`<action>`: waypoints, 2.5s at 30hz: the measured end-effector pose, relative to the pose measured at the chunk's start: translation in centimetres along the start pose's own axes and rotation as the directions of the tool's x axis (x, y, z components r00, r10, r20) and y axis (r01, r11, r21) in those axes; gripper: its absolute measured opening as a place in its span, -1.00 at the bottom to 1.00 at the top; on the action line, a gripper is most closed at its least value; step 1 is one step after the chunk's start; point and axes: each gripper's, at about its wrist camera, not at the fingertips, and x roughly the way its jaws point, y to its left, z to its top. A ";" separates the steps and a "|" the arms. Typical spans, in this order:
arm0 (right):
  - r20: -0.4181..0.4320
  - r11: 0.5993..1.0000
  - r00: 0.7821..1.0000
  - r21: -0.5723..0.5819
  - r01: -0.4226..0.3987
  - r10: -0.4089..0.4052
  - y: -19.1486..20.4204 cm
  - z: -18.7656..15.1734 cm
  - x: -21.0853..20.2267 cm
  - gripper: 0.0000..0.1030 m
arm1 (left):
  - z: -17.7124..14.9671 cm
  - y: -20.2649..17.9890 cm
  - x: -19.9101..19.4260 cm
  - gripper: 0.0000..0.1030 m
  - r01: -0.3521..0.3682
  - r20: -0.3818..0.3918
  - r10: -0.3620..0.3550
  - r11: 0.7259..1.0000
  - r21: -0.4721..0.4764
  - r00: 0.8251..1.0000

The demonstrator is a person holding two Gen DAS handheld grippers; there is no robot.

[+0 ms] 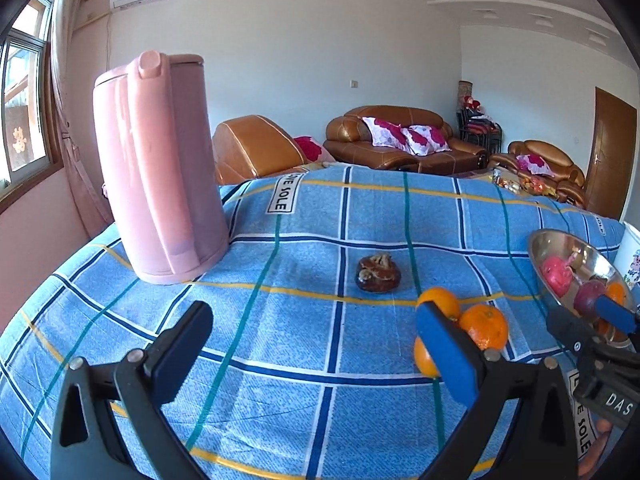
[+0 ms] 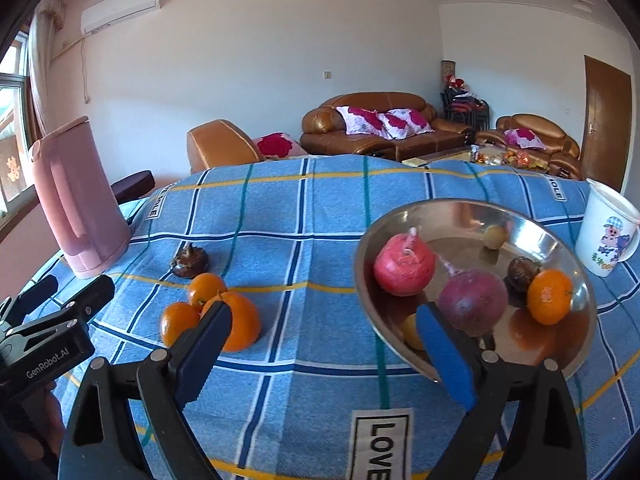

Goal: Organize fruits
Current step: 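Grasp the large orange with the right tool while the left tool grasps a smaller orange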

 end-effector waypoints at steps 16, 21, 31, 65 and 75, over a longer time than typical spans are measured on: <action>-0.101 0.992 0.994 -0.125 0.025 -0.038 4.6 0.5 3.5 0.83 | 0.1 1.6 1.2 1.00 -0.068 -0.036 0.067 0.997 -0.023 0.997; -0.105 0.989 0.994 -0.149 0.026 -0.042 5.2 0.5 3.9 0.83 | 0.0 1.9 1.5 1.00 -0.077 -0.052 0.076 0.996 -0.032 0.996; -0.128 0.985 0.991 -0.169 0.014 -0.036 5.6 0.4 4.4 0.82 | -0.1 2.2 1.7 1.00 -0.088 -0.062 0.086 0.995 -0.040 0.994; 0.003 0.993 0.994 -0.050 -0.108 0.109 2.1 -0.1 0.7 -0.04 | -0.3 0.5 3.3 0.91 0.187 -0.121 -0.194 0.980 -0.064 0.974; 0.058 0.998 0.997 -0.029 -0.053 0.054 -0.8 0.4 -0.5 -0.04 | -0.4 -6.1 4.9 0.29 0.245 -0.228 -0.213 0.962 0.121 0.950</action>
